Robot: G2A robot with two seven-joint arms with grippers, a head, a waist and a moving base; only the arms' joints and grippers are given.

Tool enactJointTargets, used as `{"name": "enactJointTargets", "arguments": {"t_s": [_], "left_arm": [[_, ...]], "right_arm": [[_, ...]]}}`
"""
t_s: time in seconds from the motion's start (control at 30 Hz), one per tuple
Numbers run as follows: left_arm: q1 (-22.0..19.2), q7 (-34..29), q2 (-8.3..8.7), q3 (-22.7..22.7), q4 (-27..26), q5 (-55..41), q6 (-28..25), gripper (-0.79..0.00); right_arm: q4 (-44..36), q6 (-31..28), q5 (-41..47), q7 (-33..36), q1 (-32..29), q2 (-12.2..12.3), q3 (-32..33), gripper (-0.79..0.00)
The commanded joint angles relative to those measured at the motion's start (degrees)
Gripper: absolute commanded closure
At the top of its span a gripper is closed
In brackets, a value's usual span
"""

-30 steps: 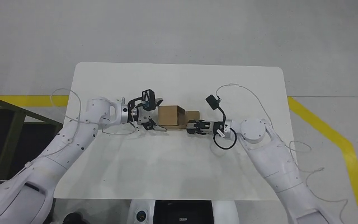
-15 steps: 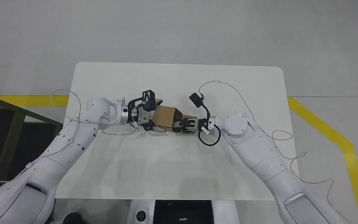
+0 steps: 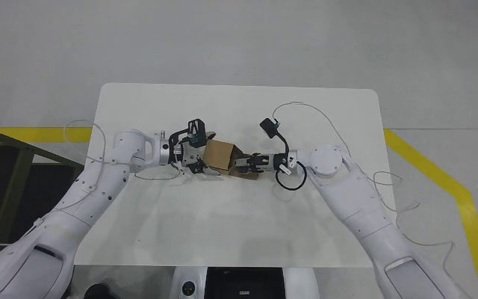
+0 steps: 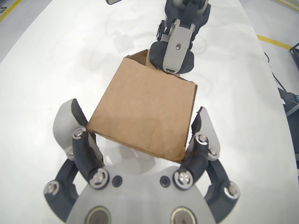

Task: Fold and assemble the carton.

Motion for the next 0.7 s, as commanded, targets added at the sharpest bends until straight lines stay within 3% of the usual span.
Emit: {"name": "enactJointTargets", "arguments": {"t_s": [0.0,0.27,0.67], "left_arm": [[0.0,-0.2,-0.05,-0.2,0.0,-0.2,0.0,-0.785],[0.2,-0.7,-0.21,-0.8,-0.1,-0.5,0.0,-0.785],[0.7,-1.3,-0.23,-1.5,-0.3,-0.5,0.0,-0.785]], "right_arm": [[-1.4,1.7,-0.9,0.8,-0.8,0.7,1.7,0.0],[-2.1,2.7,-3.5,-2.7,-2.0,1.6,4.3,0.0],[3.2,0.2,-0.4,-5.3,1.1,-1.2,-3.1,0.0]]}}
